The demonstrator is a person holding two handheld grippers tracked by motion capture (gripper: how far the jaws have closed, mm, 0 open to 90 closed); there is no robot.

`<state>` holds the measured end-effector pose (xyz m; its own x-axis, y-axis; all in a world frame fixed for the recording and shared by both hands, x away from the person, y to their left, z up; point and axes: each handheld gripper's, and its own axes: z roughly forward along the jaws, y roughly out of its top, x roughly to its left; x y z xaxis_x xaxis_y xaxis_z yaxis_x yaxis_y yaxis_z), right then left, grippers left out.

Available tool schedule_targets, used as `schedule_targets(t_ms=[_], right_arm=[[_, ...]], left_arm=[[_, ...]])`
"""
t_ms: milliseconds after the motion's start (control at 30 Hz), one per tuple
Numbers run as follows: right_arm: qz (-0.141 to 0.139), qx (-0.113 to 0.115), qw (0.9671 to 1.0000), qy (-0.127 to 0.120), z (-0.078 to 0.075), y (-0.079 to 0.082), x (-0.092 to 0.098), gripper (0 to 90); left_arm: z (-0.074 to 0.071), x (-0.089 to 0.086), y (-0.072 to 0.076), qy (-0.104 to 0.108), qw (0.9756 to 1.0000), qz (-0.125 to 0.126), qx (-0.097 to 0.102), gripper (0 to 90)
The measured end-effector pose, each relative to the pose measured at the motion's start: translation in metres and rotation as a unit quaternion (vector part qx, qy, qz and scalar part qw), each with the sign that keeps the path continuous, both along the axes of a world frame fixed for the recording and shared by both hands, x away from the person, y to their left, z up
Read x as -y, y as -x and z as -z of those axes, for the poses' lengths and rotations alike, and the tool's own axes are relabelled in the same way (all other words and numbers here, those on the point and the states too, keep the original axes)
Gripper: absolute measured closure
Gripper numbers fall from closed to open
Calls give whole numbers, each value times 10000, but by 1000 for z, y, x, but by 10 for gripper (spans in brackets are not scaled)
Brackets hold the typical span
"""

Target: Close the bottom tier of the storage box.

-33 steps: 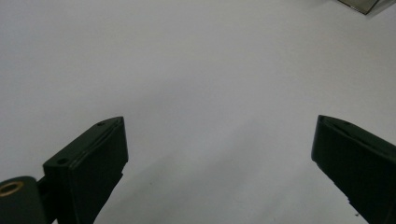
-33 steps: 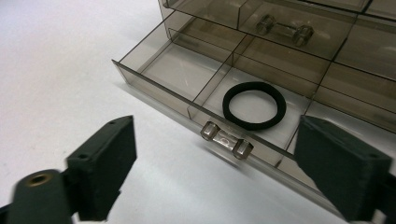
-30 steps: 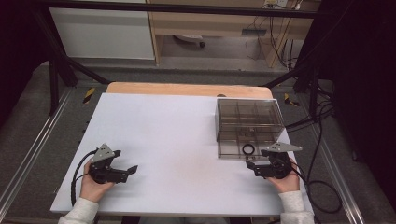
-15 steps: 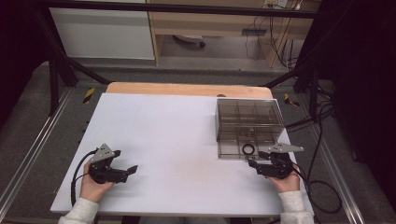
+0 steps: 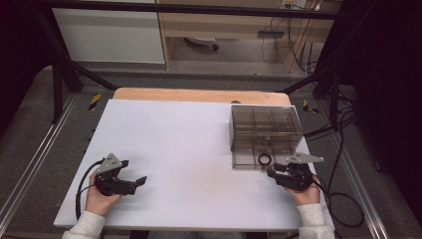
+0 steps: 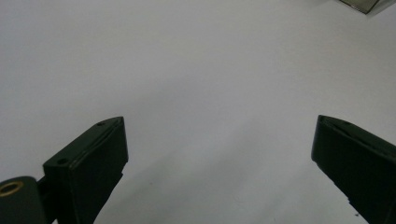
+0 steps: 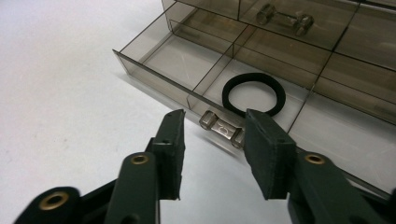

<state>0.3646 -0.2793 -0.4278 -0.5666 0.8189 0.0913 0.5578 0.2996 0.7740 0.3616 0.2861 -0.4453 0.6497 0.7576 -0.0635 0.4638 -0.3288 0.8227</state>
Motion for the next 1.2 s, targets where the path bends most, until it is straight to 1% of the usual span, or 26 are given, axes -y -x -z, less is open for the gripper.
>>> schedule_targets(t_ms=[233, 300, 733, 933, 1200], right_arm=[[7, -27, 10000, 60, 0, 1, 0, 685], [8, -66, 10000, 61, 0, 1, 0, 702], [54, -186, 9994, 276, 5, 1, 1, 842], [61, -208, 9992, 326, 7, 0, 1, 898], [92, -198, 9990, 403, 8, 0, 2, 900]], left_arm=[[0, 0, 0, 4, 10000, 10, 5, 35], [0, 0, 0, 4, 10000, 10, 5, 35], [0, 0, 0, 4, 10000, 19, 8, 35], [0, 0, 0, 4, 10000, 11, 8, 35], [0, 0, 1, 15, 10000, 9, 8, 35]])
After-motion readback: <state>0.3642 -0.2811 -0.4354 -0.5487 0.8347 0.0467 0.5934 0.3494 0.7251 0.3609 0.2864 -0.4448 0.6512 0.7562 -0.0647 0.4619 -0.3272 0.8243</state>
